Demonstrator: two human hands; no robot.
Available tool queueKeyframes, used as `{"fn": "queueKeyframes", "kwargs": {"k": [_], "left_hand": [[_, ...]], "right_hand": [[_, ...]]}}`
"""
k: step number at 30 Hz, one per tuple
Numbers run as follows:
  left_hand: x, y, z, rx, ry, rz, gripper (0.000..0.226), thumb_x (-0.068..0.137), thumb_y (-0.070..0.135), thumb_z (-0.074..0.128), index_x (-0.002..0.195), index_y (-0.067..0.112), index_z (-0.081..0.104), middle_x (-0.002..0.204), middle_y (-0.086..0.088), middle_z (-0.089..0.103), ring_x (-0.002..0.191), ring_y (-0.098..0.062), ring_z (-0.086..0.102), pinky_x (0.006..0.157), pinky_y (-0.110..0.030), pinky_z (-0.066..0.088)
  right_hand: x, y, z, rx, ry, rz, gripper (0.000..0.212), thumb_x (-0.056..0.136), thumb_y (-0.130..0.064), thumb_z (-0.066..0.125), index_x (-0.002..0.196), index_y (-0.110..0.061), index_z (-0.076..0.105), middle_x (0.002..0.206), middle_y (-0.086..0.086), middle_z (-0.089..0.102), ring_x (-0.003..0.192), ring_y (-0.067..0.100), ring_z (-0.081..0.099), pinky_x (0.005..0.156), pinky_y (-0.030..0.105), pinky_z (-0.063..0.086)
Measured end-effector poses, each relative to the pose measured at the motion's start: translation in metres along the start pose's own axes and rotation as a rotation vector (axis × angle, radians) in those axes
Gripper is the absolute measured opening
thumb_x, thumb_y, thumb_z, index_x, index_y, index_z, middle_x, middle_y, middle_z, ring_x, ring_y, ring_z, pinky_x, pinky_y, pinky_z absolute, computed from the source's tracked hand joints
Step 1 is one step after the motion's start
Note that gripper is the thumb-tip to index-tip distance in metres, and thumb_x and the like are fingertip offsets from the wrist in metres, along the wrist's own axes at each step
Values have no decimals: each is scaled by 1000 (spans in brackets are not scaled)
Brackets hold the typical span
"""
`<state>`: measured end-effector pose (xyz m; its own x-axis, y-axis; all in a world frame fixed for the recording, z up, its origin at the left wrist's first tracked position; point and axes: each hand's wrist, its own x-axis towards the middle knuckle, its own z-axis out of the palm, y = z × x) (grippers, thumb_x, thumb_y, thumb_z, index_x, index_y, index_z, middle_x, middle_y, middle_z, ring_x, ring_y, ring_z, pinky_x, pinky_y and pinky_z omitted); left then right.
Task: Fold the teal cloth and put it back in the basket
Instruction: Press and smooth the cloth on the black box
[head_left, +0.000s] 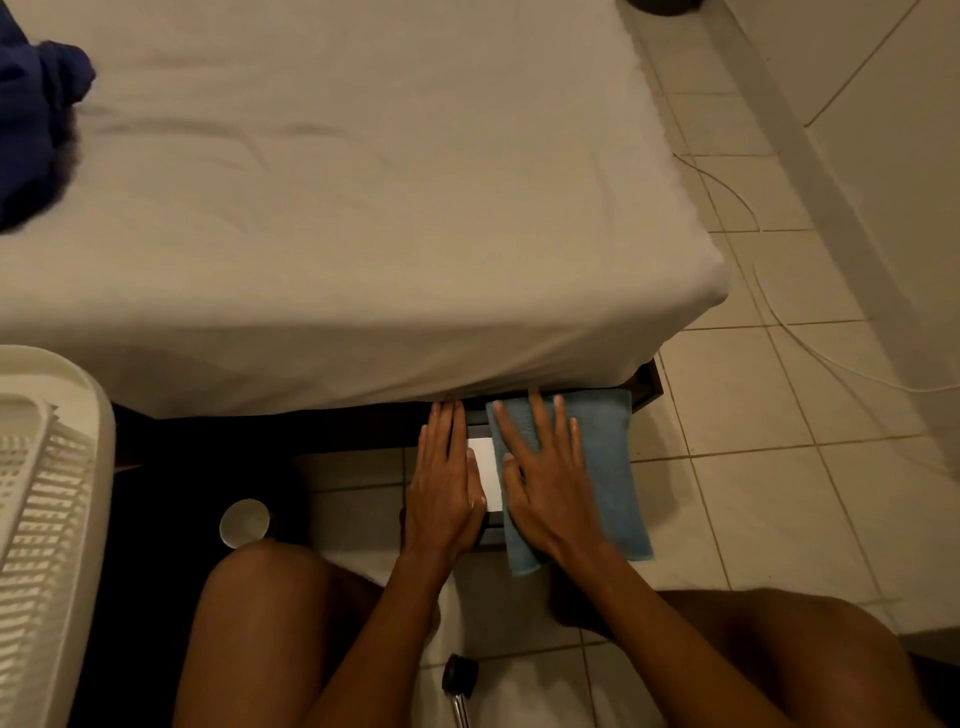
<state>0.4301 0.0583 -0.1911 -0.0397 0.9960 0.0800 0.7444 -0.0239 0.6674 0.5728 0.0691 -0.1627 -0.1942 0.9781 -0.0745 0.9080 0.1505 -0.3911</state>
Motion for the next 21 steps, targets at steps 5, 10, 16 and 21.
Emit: {"fn": "queueKeyframes", "kwargs": {"k": [5,10,16,21], "left_hand": [[0,1,-1,-15,-8,5,55,104,19,26,157,11,13,165,0,8,153,-7,-1,124,-27,3],[1,-2,0,19,-3,18,55,104,21,25,157,10,13,165,-2,11,153,-9,0,125,-28,4],[0,-3,0,4,-21,8,55,103,20,24,157,11,14,165,-1,11,152,-7,-1,125,-31,7],[2,-3,0,-29,-29,13,58,100,23,19,156,9,16,165,-4,12,153,-9,1,125,-30,4]], "right_hand": [[0,5,-1,35,5,-24,61,100,-38,31,157,-42,9,168,-2,-6,153,19,-14,125,47,-1],[0,-5,2,-5,92,219,64,99,-44,24,158,-36,0,168,6,-7,154,25,-12,124,53,2],[-25,6,13,-34,36,115,65,101,-50,19,158,-32,-5,166,8,-15,153,25,-16,123,55,1],[-33,-9,19,-126,65,197,63,102,-45,17,159,-26,-1,167,10,-10,154,29,-9,123,55,4]]}}
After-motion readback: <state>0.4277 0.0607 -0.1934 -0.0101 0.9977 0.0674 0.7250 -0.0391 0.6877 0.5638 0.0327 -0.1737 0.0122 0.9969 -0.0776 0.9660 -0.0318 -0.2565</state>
